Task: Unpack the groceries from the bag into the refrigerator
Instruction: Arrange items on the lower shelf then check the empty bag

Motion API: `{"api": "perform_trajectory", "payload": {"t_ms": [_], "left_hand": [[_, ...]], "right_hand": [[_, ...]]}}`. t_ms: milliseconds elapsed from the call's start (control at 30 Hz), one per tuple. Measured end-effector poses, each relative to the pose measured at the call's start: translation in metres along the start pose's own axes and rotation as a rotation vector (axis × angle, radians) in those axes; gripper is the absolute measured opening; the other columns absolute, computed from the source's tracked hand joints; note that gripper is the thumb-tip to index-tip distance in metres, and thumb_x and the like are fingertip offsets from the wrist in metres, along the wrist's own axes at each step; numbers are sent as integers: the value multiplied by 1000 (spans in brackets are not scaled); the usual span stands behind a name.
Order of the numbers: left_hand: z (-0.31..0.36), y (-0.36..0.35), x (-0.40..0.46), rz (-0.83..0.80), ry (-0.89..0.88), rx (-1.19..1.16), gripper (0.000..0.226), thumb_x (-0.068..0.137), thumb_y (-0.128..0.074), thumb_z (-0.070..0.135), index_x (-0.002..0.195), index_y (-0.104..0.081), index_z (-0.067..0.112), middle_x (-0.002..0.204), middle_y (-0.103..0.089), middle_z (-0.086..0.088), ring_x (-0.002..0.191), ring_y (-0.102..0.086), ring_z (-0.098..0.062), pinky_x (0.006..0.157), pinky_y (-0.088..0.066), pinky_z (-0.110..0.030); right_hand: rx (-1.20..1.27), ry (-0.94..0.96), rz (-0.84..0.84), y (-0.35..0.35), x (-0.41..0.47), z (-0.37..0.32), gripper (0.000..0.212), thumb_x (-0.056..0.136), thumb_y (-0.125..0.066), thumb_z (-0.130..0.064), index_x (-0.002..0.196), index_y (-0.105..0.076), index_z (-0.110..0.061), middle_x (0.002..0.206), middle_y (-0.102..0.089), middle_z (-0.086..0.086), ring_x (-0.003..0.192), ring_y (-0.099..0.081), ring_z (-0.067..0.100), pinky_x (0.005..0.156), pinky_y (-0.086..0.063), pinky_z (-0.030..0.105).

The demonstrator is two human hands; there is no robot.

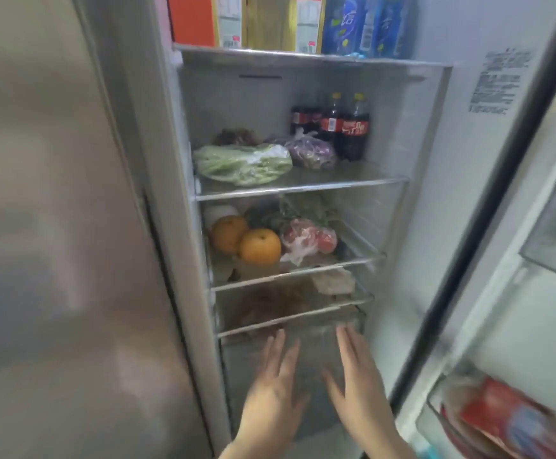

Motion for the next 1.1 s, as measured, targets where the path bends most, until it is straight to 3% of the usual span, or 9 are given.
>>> {"api": "perform_trajectory", "payload": {"t_ms": [67, 167, 300, 433, 667, 733, 800, 933, 1100], "left_hand": [[-10, 3, -44, -18, -37, 36, 85, 82, -64, 36, 151, -15, 26, 157, 9, 5, 143, 9, -13, 112, -5, -23], [-29, 10, -108, -94, -64, 53, 88, 77, -66, 32, 150, -18, 26, 158, 2, 1, 145, 0, -16, 117, -10, -29], [-41, 33, -185, -136, -20, -11, 85, 85, -58, 26, 151, -5, 30, 155, 20, 9, 144, 17, -12, 119, -3, -28], [-52, 56, -243, -184, 43, -1, 80, 91, -51, 28, 151, 1, 31, 151, 28, 12, 143, 23, -11, 118, 1, -26], [-96, 95, -357, -210, 165, -25, 74, 90, -48, 34, 152, -8, 25, 160, 8, 1, 147, 9, -19, 119, -3, -30], [-113, 107, -399, -228, 213, -23, 75, 89, -45, 41, 152, -9, 25, 160, 7, 1, 147, 9, -20, 120, -4, -35], [-137, 121, -448, -275, 283, -10, 76, 90, -52, 34, 152, -8, 26, 160, 8, 2, 147, 11, -19, 121, -6, -39], [-180, 161, -517, -240, 383, 18, 73, 94, -51, 30, 152, -7, 29, 160, 8, 3, 147, 11, -17, 114, 7, -29], [-252, 211, -556, -169, 464, 17, 77, 90, -57, 26, 151, -10, 31, 160, 6, 5, 147, 11, -15, 121, -5, -34]], "right_hand": [[-14, -63, -5, -3, -36, -23, 84, 84, -66, -37, 150, -17, -22, 154, -28, 7, 139, -33, 29, 105, -41, 46], [-25, -140, -36, -14, -94, -64, 77, 88, -53, -46, 151, -16, -21, 155, -26, 7, 140, -30, 27, 109, -36, 44], [-39, -156, -97, -20, -159, -118, 74, 88, -37, -55, 151, -14, -22, 156, -23, 6, 141, -28, 29, 109, -36, 46], [-55, -171, -129, -21, -210, -163, 80, 87, -60, -42, 151, -14, -25, 156, -23, 4, 141, -28, 28, 108, -37, 47], [-80, -137, -247, -42, -292, -251, 79, 87, -61, -41, 151, -17, -21, 156, -23, 6, 141, -28, 29, 109, -36, 45], [-65, -128, -276, -54, -315, -281, 79, 86, -64, -38, 150, -22, -20, 155, -27, 9, 138, -32, 34, 107, -36, 46], [-31, -117, -349, -74, -342, -317, 78, 87, -62, -39, 150, -21, -21, 156, -25, 7, 140, -29, 33, 109, -33, 46], [29, -38, -428, -105, -382, -389, 80, 85, -64, -40, 150, -19, -24, 156, -24, 3, 140, -30, 31, 106, -39, 49], [25, 37, -470, -144, -386, -470, 84, 81, -70, -37, 147, -21, -25, 154, -28, 1, 135, -39, 33, 99, -45, 52]]}}
Point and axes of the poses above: each hand's wrist, its own x-axis towards the middle knuckle, its own y-axis out of the back of the hand, z = x × y, the point moved 5 cm from there along x, towards the middle knuckle
